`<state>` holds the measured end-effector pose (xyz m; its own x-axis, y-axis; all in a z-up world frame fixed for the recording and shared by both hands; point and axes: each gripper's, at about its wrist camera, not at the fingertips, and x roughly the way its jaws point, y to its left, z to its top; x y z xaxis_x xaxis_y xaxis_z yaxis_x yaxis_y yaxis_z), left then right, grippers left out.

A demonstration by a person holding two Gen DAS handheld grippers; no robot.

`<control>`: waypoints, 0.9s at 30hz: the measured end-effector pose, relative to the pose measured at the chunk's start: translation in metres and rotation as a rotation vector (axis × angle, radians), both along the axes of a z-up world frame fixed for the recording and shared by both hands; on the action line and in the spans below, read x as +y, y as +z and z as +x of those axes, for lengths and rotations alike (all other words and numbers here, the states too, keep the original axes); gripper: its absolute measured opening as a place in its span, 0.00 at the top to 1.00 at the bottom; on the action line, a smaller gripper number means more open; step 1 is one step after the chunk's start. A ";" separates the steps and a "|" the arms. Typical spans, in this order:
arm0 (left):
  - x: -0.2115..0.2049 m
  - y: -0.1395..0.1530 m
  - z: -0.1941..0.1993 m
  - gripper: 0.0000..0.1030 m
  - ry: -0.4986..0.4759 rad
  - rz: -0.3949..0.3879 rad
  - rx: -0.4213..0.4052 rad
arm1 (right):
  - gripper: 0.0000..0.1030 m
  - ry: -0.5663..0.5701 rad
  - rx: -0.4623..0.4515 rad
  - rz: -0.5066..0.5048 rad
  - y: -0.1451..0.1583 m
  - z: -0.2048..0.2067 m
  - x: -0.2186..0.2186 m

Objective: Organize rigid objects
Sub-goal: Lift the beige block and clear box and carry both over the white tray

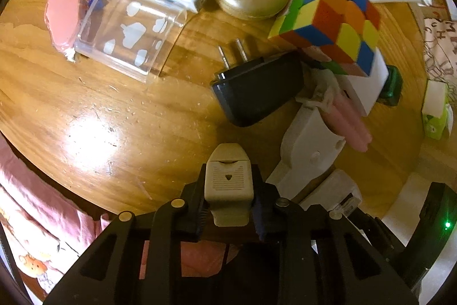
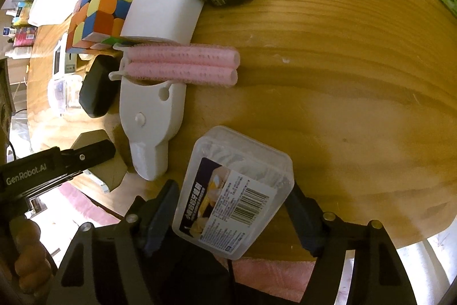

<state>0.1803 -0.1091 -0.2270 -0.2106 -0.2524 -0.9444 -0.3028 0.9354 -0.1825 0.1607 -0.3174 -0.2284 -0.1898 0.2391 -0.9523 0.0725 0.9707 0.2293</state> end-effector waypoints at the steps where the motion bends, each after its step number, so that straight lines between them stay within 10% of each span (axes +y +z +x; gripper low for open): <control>1: -0.001 0.003 -0.001 0.74 -0.009 0.005 -0.014 | 0.29 -0.007 -0.009 -0.001 0.002 -0.002 -0.001; 27: 0.029 0.151 0.007 0.74 -0.146 0.032 -0.772 | 0.32 0.042 -0.730 -0.091 0.135 -0.019 0.047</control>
<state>0.1873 -0.0805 -0.0758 0.4792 -0.2433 -0.8433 0.0255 0.9643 -0.2638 0.1412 -0.2704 -0.0934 0.4929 0.1593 -0.8554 -0.1057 0.9868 0.1229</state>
